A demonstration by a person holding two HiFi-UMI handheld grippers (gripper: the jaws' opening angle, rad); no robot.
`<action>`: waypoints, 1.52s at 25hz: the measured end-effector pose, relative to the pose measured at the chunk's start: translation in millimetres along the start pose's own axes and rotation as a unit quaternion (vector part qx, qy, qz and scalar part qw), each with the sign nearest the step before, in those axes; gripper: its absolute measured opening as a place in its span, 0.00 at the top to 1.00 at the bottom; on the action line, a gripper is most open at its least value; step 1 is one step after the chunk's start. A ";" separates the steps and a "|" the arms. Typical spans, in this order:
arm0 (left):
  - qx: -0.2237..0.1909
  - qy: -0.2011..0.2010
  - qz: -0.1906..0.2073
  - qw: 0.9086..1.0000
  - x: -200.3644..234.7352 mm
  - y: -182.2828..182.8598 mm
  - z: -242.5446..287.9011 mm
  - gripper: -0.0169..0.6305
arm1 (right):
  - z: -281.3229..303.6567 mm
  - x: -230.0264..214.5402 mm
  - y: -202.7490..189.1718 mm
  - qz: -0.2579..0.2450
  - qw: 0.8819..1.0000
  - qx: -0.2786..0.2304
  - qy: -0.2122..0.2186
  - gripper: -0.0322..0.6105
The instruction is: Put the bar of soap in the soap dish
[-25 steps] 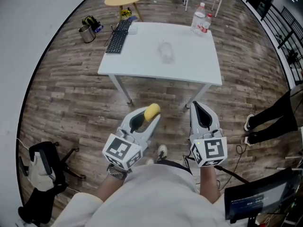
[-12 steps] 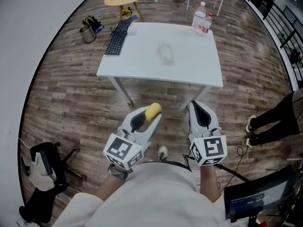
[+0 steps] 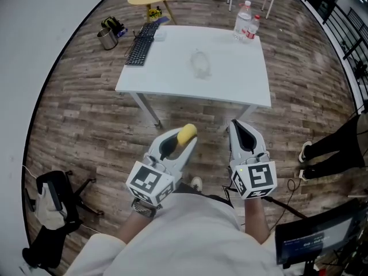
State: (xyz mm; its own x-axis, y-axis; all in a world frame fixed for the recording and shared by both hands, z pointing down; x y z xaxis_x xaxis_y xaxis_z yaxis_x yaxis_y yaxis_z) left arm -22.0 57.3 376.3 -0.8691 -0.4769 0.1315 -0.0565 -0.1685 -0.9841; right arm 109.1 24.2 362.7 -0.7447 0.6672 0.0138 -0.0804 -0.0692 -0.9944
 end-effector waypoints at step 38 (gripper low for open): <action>0.032 -0.009 -0.012 0.999 11.2 -8.3 33.6 0.77 | 23.9 -29.9 -18.9 0.048 0.998 0.026 -0.009 0.95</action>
State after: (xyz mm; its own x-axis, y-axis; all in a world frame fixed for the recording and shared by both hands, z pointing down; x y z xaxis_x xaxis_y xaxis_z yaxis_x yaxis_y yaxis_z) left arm -14.8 24.4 390.0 -0.8588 -0.4878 0.1569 -0.0449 -0.2334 -0.9713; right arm 117.1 -12.1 383.6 -0.7627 0.6419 -0.0787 -0.0424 -0.1711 -0.9843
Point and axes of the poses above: the fingertips, and each gripper's own axes: z forward along the fingers, x to its left, y out of its top, the point moved 2 cm from there along -z, backward along the fingers, and after that the axes turned 13 degrees about y, right-handed, at the moved point
